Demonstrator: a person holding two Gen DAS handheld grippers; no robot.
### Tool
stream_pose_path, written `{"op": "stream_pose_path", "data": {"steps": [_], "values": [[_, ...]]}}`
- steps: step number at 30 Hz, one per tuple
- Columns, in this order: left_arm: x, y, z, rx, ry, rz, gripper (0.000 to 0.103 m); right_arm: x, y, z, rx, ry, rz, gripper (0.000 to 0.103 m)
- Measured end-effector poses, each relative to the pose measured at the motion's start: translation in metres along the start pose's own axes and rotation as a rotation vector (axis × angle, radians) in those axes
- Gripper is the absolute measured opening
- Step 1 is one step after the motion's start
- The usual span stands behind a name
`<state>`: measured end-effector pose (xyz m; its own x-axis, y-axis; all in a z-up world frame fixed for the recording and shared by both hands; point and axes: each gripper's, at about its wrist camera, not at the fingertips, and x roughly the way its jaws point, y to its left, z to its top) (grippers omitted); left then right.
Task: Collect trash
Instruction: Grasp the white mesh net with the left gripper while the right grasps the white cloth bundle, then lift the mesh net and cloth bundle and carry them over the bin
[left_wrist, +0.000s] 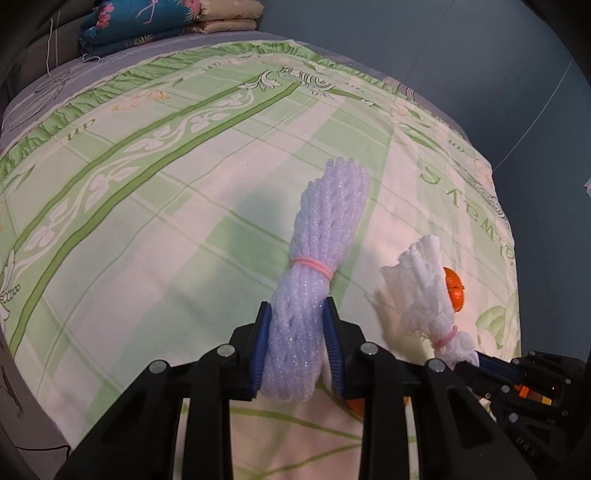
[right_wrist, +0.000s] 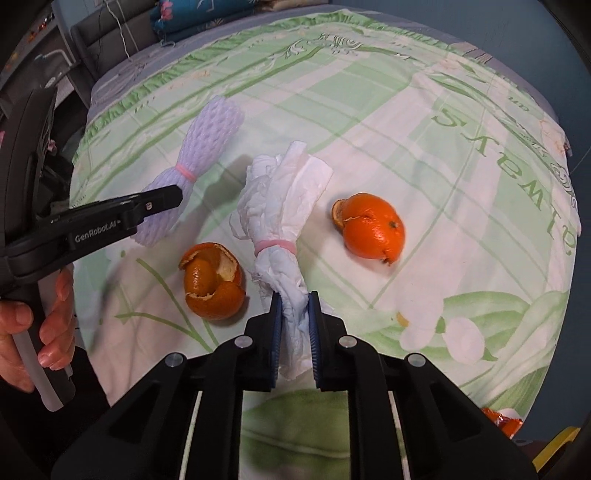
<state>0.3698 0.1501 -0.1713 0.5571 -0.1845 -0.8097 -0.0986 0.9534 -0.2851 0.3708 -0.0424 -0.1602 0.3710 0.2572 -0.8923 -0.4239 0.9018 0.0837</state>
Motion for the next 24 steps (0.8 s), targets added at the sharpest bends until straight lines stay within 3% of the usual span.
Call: {"op": "stream_pose_path", "data": {"steps": [8, 24], "values": [[-0.050, -0.019, -0.015, 0.025, -0.068, -0.025, 0.027, -0.045, -0.006, -0.025, 0.048, -0.059, 0.059, 0.013], [-0.141, -0.083, -0.055, 0.124, -0.208, -0.068, 0.027, -0.150, -0.020, -0.084, 0.083, -0.236, 0.095, 0.013]]}}
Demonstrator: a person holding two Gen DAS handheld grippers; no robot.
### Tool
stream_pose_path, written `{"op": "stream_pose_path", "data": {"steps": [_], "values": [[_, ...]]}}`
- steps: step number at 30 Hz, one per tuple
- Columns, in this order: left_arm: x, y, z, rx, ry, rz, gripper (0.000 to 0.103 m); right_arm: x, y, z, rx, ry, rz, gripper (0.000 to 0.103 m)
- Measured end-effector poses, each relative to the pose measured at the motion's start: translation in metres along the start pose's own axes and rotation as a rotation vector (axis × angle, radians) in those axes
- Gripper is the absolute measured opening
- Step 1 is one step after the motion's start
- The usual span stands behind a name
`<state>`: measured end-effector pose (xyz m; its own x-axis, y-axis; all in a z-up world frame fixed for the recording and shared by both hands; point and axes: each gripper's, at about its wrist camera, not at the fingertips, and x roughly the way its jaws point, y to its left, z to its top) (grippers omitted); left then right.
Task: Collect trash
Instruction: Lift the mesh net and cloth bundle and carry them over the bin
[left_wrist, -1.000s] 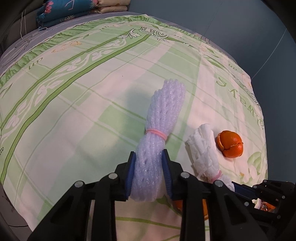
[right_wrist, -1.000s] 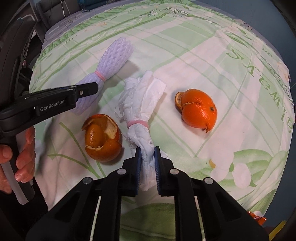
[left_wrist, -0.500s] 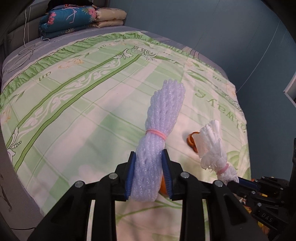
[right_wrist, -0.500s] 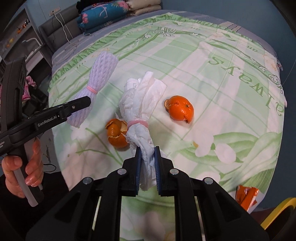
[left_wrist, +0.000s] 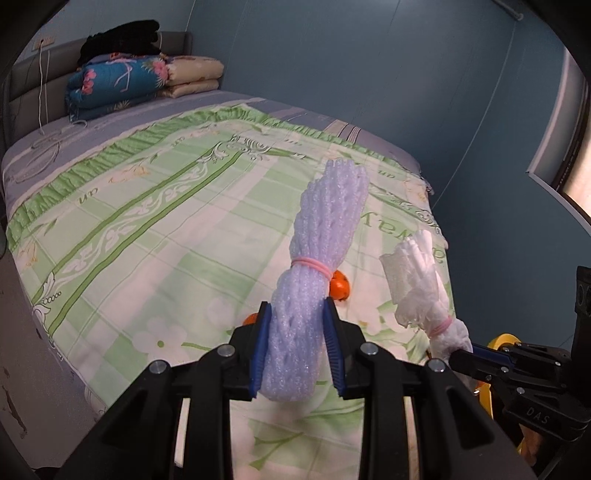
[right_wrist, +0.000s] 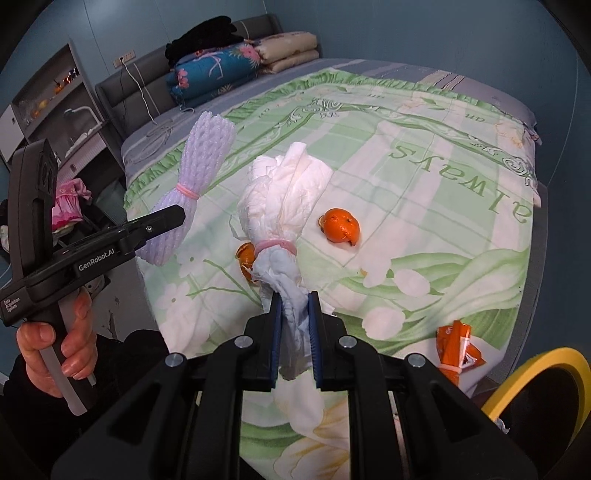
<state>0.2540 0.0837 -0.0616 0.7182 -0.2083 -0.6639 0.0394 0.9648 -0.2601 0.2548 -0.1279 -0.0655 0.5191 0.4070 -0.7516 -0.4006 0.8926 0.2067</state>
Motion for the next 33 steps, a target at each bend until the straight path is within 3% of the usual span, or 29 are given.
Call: {"op": "stream_pose_path", "data": {"steps": [15, 33], "values": [[-0.053, -0.083, -0.012, 0.111, -0.064, -0.084, 0.027, -0.080, -0.056, -0.027, 0.110, -0.142, -0.058, 0.013], [-0.081, -0.176, -0.028, 0.281, -0.109, -0.169, 0.027, -0.143, -0.126, -0.071, 0.288, -0.235, -0.147, 0.013]]}}
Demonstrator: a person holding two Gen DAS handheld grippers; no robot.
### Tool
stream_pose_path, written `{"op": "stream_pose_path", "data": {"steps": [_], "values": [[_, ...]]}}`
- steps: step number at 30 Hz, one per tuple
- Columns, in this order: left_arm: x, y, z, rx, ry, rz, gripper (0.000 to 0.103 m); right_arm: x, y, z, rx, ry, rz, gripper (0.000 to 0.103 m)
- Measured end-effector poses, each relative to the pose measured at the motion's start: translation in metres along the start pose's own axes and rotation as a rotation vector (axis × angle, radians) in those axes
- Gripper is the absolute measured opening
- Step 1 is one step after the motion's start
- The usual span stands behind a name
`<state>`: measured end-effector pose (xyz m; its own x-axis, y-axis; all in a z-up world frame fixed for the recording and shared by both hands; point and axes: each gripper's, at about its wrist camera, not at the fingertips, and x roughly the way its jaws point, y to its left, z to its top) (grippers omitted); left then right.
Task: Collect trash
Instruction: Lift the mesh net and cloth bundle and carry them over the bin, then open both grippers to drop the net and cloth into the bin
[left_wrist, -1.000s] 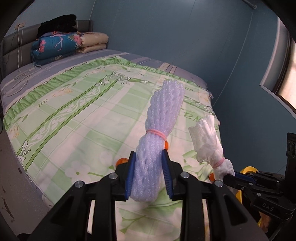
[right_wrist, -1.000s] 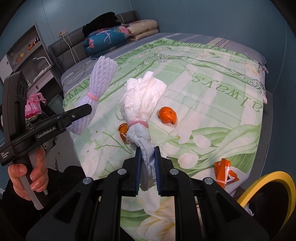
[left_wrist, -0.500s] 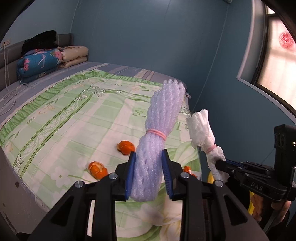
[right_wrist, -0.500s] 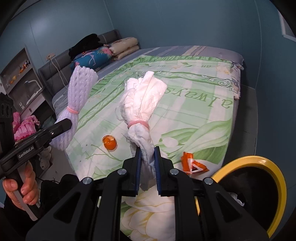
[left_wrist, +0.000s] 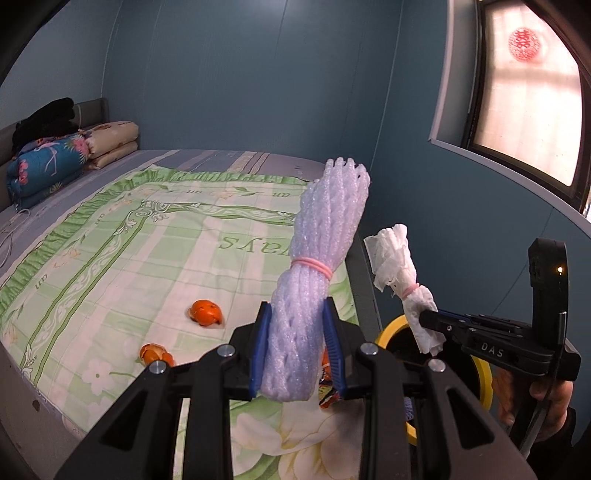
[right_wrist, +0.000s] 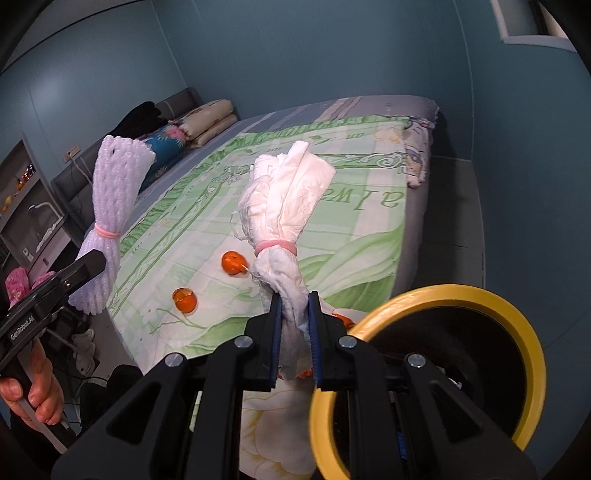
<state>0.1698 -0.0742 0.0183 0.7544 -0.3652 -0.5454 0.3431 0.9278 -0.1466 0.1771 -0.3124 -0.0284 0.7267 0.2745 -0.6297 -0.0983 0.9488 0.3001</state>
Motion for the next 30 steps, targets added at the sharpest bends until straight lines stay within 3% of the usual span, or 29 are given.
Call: {"op": "stream_pose_path", "data": {"steps": [18, 24, 30], "values": [[0.034, -0.079, 0.004, 0.152, 0.034, -0.056, 0.027, -0.015, -0.082, -0.025, 0.185, 0.013, -0.150, 0.013], [0.064, -0.106, -0.003, 0.170, 0.093, -0.093, 0.027, -0.006, -0.103, -0.037, 0.252, 0.049, -0.164, 0.013], [0.109, -0.126, -0.024, 0.159, 0.206, -0.132, 0.028, -0.005, -0.120, -0.049, 0.286, 0.055, -0.171, 0.013]]}}
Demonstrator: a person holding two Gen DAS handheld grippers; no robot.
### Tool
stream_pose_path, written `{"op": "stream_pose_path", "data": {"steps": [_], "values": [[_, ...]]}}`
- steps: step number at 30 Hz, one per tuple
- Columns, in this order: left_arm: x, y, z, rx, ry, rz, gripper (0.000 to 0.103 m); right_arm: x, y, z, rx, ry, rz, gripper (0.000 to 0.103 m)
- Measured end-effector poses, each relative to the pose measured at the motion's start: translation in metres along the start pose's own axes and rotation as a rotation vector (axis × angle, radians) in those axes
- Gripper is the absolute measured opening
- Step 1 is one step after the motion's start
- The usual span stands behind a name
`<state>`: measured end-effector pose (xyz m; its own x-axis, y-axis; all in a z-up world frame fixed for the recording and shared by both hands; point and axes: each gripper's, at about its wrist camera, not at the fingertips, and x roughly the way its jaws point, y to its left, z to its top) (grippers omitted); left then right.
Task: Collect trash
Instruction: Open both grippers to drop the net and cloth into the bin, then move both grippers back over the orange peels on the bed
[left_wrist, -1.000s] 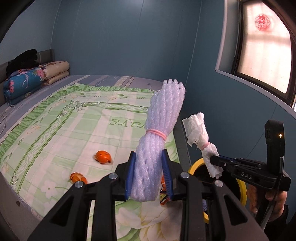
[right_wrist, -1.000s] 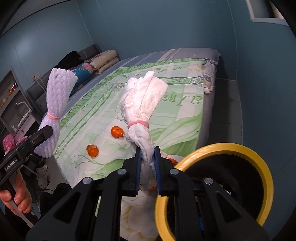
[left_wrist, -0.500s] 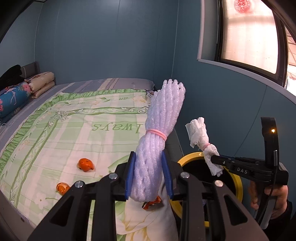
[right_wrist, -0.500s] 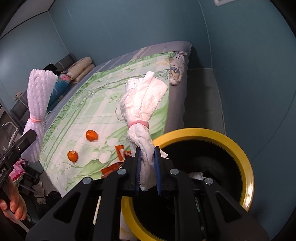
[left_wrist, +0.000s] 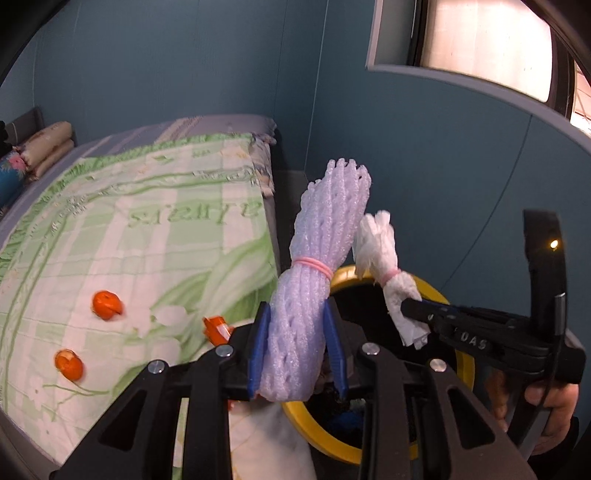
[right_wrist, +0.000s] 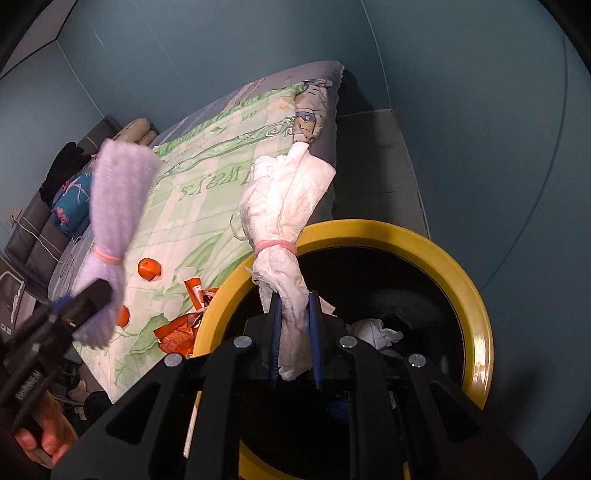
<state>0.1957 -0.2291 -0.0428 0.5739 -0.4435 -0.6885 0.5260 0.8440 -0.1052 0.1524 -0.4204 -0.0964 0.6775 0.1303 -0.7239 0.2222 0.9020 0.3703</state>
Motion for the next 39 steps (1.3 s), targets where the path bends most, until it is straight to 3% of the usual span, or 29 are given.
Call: {"op": "stream_pose_path", "data": {"steps": [5, 12, 16, 19, 22, 25, 29, 39], "values": [[0.041, 0.000, -0.011, -0.027, 0.117, -0.045, 0.030, 0.008, -0.021, -0.003, 0.048, 0.009, 0.005, 0.014], [0.065, 0.000, -0.017, -0.045, 0.177, -0.064, 0.037, 0.015, -0.033, -0.005, 0.071, 0.029, 0.001, 0.015], [0.062, 0.003, -0.017, -0.051, 0.174, -0.057, 0.046, 0.012, -0.039, -0.004, 0.096, 0.024, -0.001, 0.032], [0.055, 0.010, -0.016, -0.070, 0.158, -0.045, 0.060, 0.007, -0.042, -0.003, 0.108, 0.007, -0.002, 0.041], [0.045, 0.023, -0.013, -0.094, 0.136, -0.032, 0.066, 0.001, -0.042, -0.001, 0.106, -0.018, 0.006, 0.048], [0.033, 0.041, -0.012, -0.114, 0.093, 0.019, 0.077, -0.004, -0.037, 0.001, 0.088, -0.044, 0.027, 0.056], [0.016, 0.071, -0.012, -0.149, 0.050, 0.078, 0.079, -0.003, -0.025, 0.006, 0.050, -0.062, 0.067, 0.064], [-0.031, 0.161, -0.028, -0.252, -0.002, 0.253, 0.080, 0.012, 0.046, 0.020, -0.084, -0.044, 0.178, 0.073]]}}
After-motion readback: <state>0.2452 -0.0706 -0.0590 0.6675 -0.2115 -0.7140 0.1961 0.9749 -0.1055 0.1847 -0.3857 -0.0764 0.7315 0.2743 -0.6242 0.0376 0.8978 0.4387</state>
